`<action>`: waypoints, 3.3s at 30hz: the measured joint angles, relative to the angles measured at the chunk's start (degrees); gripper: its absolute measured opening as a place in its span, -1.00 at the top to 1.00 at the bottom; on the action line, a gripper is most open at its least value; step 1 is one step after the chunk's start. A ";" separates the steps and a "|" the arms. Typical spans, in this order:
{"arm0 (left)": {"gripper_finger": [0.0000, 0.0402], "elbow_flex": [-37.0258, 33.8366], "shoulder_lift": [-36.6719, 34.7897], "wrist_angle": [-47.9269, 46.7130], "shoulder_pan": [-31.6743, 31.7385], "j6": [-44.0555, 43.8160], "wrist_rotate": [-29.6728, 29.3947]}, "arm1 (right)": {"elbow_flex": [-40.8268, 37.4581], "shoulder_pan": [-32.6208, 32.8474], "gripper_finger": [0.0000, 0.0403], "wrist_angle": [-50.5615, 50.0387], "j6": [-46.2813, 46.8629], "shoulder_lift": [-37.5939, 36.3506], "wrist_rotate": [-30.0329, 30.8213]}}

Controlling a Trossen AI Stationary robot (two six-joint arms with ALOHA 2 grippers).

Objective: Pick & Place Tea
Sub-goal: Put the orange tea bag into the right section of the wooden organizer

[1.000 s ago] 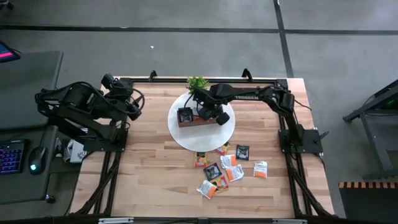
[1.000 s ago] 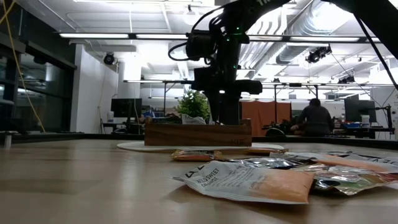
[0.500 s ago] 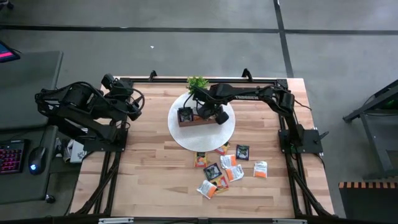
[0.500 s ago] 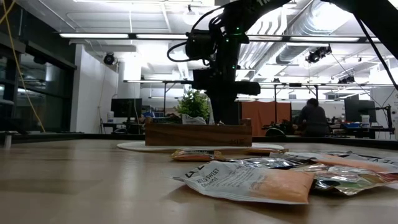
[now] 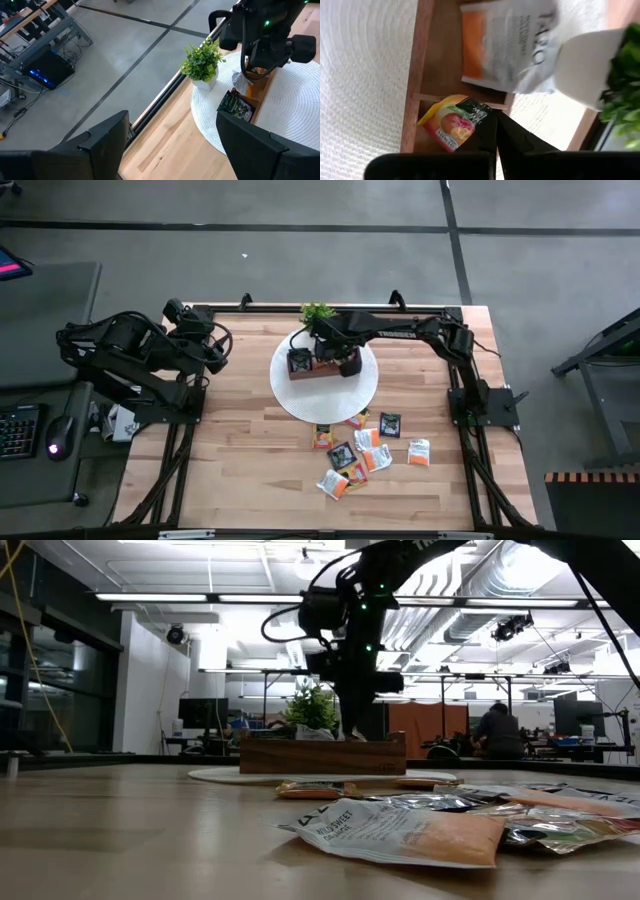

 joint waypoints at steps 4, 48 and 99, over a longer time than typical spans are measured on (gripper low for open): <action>-0.47 0.00 0.00 0.00 0.00 0.00 0.17 | 2.29 0.35 1.00 -1.55 2.31 0.00 1.75; -0.47 -0.02 0.02 0.02 -0.02 -0.58 2.47 | 6.30 -0.11 1.00 -9.55 35.42 -0.07 8.45; -0.47 -0.04 -23.78 -4.37 0.00 -4.06 10.60 | -40.64 24.20 -0.22 14.84 75.08 -49.79 -6.32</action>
